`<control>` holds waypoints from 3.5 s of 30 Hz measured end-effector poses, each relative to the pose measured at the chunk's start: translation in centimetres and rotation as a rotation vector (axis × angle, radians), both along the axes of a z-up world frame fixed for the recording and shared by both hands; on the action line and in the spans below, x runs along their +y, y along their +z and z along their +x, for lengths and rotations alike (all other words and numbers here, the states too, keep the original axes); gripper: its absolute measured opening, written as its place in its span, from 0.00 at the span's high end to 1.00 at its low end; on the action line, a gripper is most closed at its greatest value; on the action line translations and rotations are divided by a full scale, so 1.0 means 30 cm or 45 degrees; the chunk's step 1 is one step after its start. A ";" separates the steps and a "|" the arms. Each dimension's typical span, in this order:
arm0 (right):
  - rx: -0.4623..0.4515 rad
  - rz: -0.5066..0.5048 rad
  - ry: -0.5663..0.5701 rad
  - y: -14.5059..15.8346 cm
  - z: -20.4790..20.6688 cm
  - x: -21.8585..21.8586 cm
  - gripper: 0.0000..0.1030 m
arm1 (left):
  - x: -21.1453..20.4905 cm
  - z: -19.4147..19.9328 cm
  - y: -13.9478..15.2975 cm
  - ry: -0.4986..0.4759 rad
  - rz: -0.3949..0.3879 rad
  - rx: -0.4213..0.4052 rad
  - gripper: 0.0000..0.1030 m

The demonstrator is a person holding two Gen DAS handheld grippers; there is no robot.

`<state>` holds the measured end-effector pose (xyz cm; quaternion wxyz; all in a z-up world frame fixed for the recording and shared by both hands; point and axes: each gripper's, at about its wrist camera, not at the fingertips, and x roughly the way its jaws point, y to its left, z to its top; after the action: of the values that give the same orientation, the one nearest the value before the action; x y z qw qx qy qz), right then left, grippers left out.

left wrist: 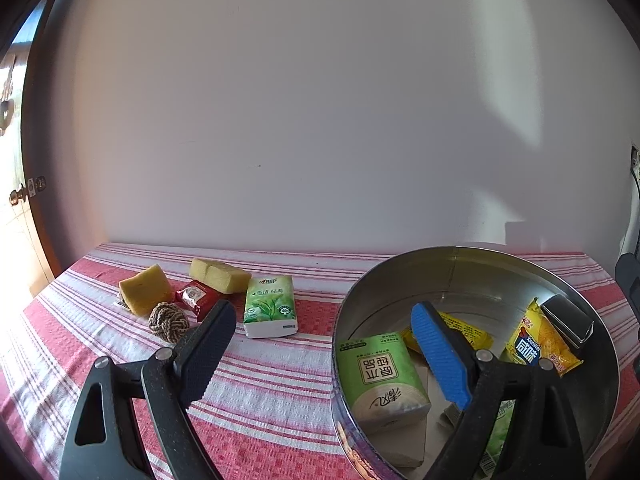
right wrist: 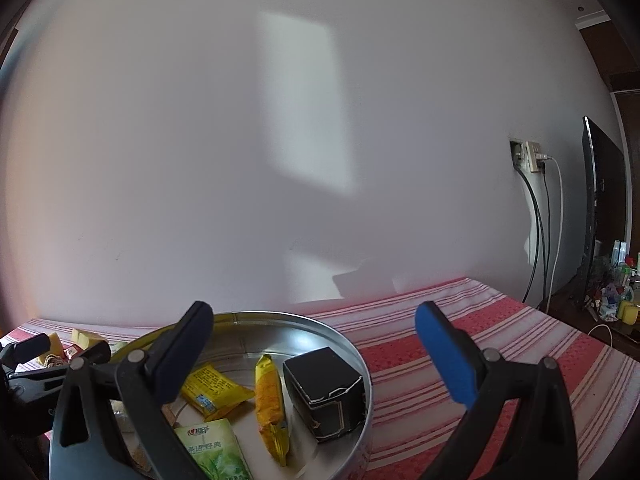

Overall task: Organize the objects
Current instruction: 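Withdraw both tools from the silver tin toward the remaining items, then grasp the rope knot ball with the right tool while the left tool grasps the yellow sponge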

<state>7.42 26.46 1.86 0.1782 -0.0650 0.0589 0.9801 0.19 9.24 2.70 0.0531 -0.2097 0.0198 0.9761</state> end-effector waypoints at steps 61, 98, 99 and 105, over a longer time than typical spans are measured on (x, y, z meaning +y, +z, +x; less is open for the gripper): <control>-0.274 0.063 0.408 -0.042 -0.277 -0.759 0.01 | -0.832 -0.171 -0.036 0.492 0.004 -0.119 0.12; -0.624 -0.121 0.689 -0.137 -0.557 -0.943 0.52 | -0.787 -0.376 -0.058 0.232 -0.113 -0.214 0.11; -0.594 -0.093 0.675 -0.126 -0.531 -0.928 0.52 | -0.757 -0.396 -0.064 0.213 -0.148 -0.224 0.12; -0.536 0.004 0.605 -0.118 -0.466 -0.870 0.51 | -0.632 -0.537 -0.105 0.173 -0.277 -0.319 0.12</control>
<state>-6.56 0.38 -1.67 -0.0475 -0.2781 0.0023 0.9594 -15.92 -9.73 -0.46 -0.0339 -0.3349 0.1043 0.9359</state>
